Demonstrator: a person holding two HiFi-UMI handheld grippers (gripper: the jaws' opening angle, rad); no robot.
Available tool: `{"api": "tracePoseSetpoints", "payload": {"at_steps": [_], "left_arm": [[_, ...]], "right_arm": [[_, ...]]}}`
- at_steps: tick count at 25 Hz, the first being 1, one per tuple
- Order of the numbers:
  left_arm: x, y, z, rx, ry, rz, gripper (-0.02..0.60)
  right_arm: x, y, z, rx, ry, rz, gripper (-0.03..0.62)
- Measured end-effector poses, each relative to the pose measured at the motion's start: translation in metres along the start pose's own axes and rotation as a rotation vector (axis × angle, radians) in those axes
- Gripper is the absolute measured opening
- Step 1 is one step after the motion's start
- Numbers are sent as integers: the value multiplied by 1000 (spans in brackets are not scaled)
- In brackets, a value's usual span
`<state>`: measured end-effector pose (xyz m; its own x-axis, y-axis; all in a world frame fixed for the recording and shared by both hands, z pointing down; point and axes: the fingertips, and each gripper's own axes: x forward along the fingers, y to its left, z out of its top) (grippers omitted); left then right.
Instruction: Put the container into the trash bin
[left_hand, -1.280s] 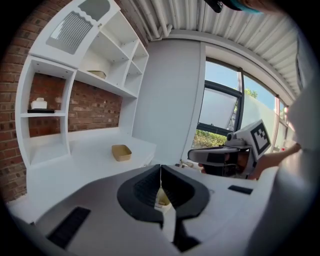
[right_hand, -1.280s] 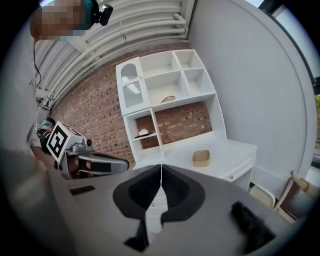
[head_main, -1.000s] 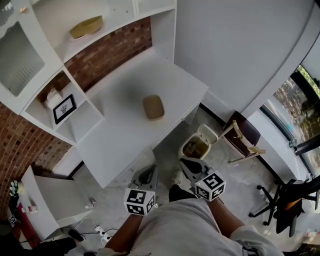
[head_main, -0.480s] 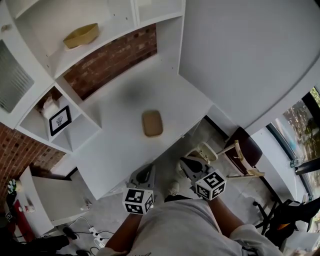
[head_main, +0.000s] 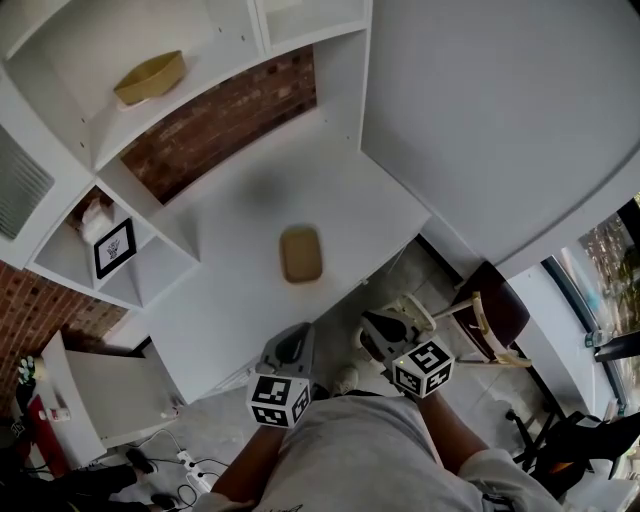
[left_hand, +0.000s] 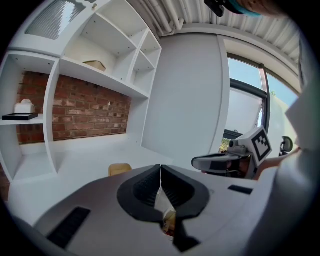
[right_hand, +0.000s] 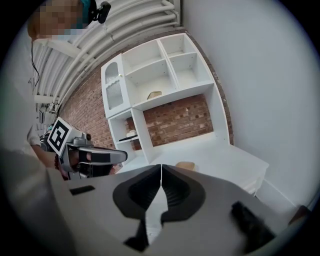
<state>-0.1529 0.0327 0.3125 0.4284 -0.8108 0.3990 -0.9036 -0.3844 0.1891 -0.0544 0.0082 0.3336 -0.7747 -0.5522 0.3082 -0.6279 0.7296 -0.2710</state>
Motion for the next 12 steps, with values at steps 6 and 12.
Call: {"api": "tracePoseSetpoints", "payload": {"at_steps": [6,12], "left_arm": [[5,9,-4,-7,28,-3,15],[18,22,-1,-10,51,-28,15]], "right_arm": [[8,-1,1,23,2,0,29],[22,-7,6,49,2,-21,29]]}}
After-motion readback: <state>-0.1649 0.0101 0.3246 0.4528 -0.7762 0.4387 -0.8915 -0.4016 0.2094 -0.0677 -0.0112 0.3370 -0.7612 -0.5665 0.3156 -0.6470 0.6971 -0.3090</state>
